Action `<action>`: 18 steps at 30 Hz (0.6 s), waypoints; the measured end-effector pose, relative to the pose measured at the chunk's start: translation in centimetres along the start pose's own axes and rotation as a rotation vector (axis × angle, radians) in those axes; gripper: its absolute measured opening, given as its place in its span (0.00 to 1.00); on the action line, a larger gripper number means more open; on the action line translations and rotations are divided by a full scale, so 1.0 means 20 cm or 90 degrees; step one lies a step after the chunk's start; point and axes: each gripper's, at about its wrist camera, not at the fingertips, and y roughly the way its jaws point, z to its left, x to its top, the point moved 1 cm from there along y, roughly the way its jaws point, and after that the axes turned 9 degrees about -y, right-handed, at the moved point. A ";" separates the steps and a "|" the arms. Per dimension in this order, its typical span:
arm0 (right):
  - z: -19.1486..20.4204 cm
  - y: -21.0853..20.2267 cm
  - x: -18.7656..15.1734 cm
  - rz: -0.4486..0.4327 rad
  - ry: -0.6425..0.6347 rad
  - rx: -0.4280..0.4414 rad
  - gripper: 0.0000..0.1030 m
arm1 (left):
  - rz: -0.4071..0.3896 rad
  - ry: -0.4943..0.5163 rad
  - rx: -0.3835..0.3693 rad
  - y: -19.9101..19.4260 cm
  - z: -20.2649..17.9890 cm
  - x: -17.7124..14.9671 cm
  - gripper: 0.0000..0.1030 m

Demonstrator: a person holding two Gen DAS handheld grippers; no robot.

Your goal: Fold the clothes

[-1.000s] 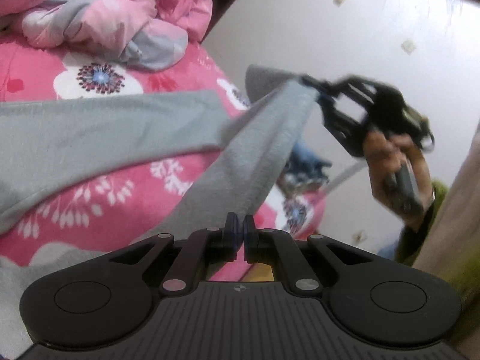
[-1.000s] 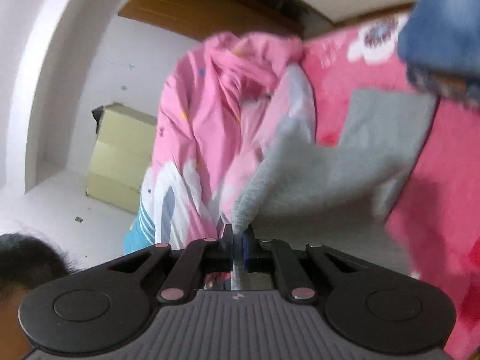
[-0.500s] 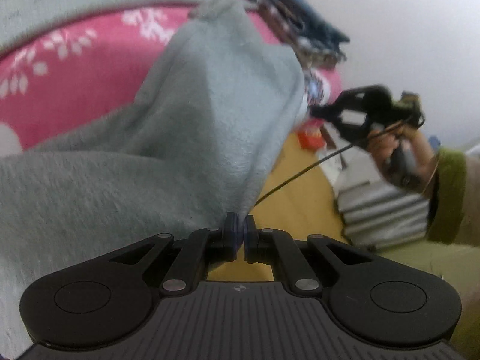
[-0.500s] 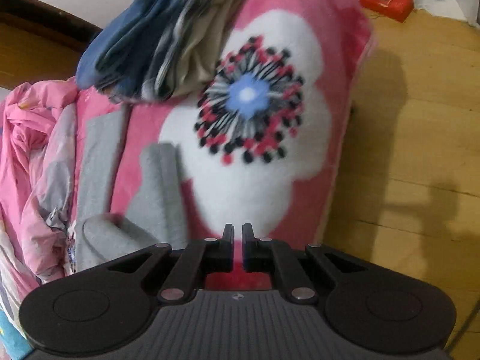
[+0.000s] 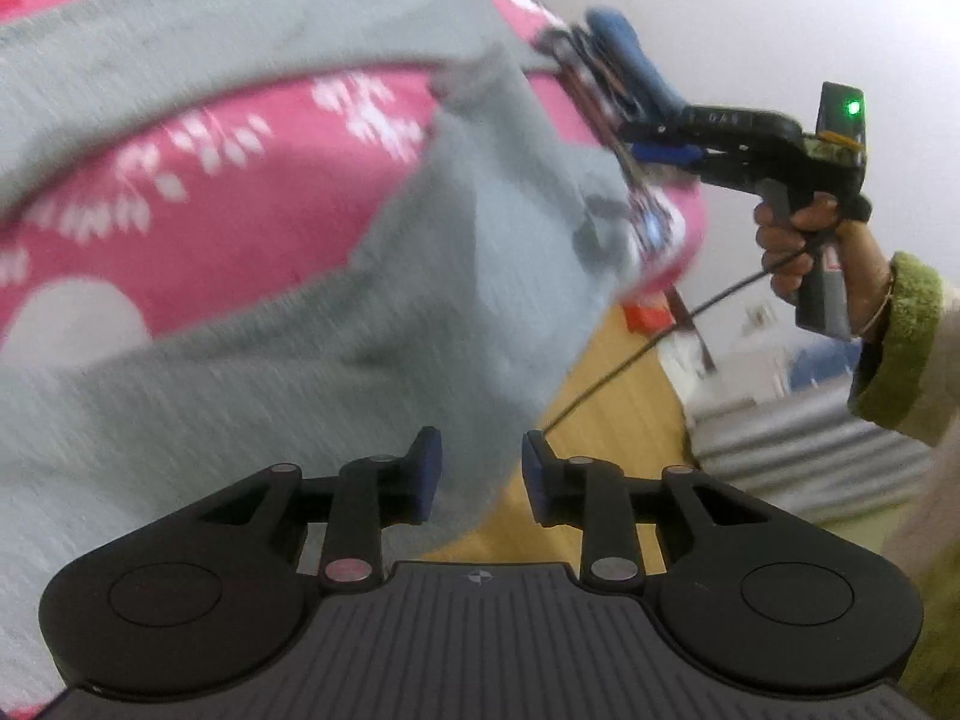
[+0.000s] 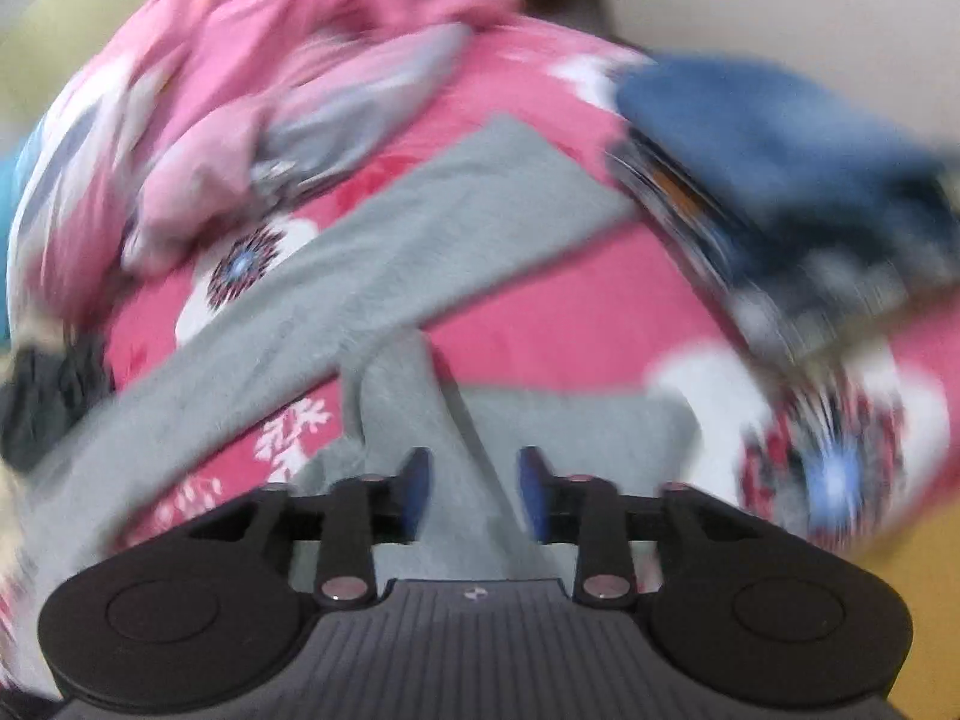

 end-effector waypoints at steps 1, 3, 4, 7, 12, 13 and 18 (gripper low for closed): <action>0.00 0.02 0.02 0.003 -0.014 -0.018 0.40 | -0.016 -0.009 0.004 0.00 0.01 0.02 0.31; -0.05 0.05 0.04 0.005 -0.003 -0.057 0.40 | -0.048 -0.022 0.017 0.00 0.03 0.08 0.31; -0.10 0.05 0.03 0.009 0.028 -0.076 0.40 | -0.062 -0.024 0.025 0.02 0.04 0.11 0.31; -0.28 0.04 -0.06 0.020 0.158 -0.124 0.40 | -0.096 -0.021 0.039 0.09 0.02 0.22 0.32; -0.47 0.11 -0.22 0.040 0.349 -0.084 0.44 | -0.097 -0.084 -0.027 0.25 0.01 0.46 0.54; -0.49 0.12 -0.25 0.037 0.382 -0.069 0.44 | -0.091 -0.114 -0.061 0.28 0.02 0.51 0.57; -0.53 0.15 -0.34 0.024 0.494 0.004 0.49 | -0.096 -0.165 -0.080 0.48 -0.04 0.76 0.63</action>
